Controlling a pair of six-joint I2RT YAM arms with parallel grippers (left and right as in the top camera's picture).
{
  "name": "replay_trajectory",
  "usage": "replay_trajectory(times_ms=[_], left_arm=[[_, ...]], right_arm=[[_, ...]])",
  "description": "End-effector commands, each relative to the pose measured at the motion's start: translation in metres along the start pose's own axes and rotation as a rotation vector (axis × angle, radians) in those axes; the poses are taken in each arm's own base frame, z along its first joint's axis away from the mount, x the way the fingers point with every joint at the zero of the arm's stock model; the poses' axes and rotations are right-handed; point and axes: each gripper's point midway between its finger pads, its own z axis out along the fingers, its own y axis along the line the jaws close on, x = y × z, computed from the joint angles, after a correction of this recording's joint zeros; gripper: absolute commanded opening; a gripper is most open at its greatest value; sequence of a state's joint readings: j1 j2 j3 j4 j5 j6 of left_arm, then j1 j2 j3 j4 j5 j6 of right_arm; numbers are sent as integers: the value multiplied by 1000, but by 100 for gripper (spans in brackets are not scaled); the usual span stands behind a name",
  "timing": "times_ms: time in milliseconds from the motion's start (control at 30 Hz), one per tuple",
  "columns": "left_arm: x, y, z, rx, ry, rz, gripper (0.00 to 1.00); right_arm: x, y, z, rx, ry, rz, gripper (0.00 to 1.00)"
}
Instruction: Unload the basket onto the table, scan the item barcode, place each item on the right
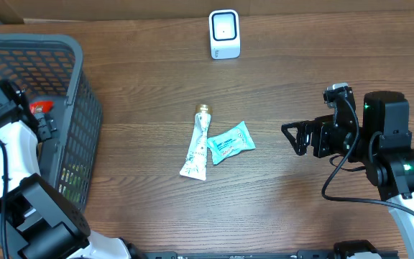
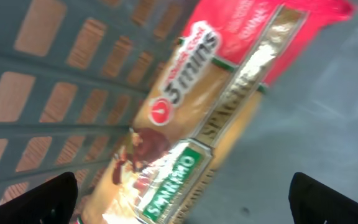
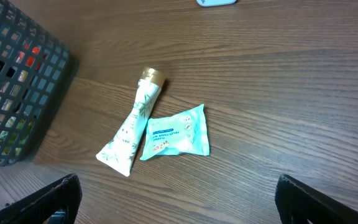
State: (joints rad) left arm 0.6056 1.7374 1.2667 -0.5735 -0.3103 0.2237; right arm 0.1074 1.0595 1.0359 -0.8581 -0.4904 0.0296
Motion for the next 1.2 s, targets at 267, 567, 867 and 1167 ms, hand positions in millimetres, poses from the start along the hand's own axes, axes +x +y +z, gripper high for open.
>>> replay_trajectory(times_ms=[267, 567, 867, 1167], left_arm=[[21, -8, 38, 2, 56, 74, 100], [50, -26, 75, 27, 171, 126, 96], [76, -43, 99, 67, 259, 150, 87], [103, -52, 118, 75, 345, 179, 84]], right_arm=[[-6, 5, -5, -4, -14, -18, 100], [0, 0, -2, 15, 5, -7, 100], [0, 0, -2, 15, 6, -6, 100], [1, 0, -2, 15, 9, -4, 100]])
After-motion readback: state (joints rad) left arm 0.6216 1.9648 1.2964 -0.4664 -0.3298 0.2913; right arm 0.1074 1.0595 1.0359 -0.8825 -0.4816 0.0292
